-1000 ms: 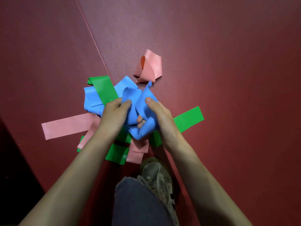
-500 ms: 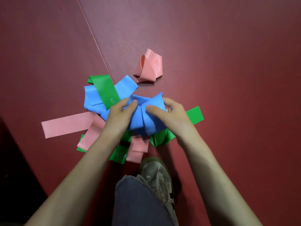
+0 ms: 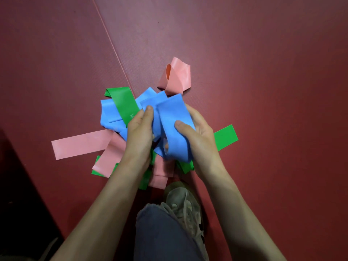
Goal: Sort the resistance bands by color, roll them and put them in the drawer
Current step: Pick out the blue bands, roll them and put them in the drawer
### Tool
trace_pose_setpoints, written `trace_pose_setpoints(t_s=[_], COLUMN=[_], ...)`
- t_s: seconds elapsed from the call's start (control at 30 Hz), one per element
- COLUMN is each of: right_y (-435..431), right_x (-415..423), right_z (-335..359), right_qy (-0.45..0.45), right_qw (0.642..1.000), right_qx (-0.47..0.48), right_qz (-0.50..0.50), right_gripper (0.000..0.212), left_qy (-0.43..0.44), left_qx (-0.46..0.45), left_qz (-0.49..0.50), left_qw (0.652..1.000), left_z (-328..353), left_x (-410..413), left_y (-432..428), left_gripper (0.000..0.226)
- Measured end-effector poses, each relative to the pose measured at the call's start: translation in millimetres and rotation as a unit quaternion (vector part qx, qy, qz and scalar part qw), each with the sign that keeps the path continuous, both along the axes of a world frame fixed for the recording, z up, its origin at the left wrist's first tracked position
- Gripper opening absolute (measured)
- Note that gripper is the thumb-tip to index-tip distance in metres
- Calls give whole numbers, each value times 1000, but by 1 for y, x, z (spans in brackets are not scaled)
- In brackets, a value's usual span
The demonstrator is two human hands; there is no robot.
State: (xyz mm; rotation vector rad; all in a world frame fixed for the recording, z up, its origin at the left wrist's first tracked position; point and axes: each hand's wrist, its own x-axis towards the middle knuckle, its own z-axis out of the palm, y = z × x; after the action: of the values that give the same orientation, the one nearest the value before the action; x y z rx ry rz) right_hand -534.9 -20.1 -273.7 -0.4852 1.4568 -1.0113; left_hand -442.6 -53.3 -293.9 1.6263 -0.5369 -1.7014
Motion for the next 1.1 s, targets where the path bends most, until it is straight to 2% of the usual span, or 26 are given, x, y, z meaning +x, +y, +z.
trace_pose_setpoints(t_s=[0.23, 0.3, 0.53, 0.67, 0.77, 0.87, 0.9, 1.0, 1.1], right_y=[-3, -6, -7, -4, -1, 4, 5, 9, 17], right_x=[2, 3, 8, 15, 18, 21, 23, 24, 15], right_z=[-3, -4, -10, -16, -15, -17, -18, -22, -29], right_qy=[90, 86, 70, 101, 103, 151, 141, 54, 85], right_qw=[994, 994, 992, 991, 992, 986, 987, 993, 992], right_qx=[37, 41, 69, 61, 48, 43, 52, 83, 95], right_qz=[-54, -54, -74, -61, -61, -59, -63, -70, 6], right_gripper=[21, 20, 13, 17, 22, 18, 22, 54, 56], left_qy=[-7, 0, 3, -27, -49, -48, -46, -15, 5], left_qx=[-31, -29, 23, -28, -23, -6, -1, -4, -20], left_qz=[-79, -72, -26, -57, -61, -66, -60, -35, -7], left_qw=[996, 997, 999, 998, 997, 997, 997, 999, 1000], left_z=[2, 3, 5, 8, 5, 0, -1, 2, 10], left_x=[-7, -9, -15, -14, -14, -13, -11, -5, 2], left_y=[10, 12, 9, 15, 17, 15, 14, 6, -2], left_gripper=[26, 21, 35, 22, 17, 15, 19, 21, 24])
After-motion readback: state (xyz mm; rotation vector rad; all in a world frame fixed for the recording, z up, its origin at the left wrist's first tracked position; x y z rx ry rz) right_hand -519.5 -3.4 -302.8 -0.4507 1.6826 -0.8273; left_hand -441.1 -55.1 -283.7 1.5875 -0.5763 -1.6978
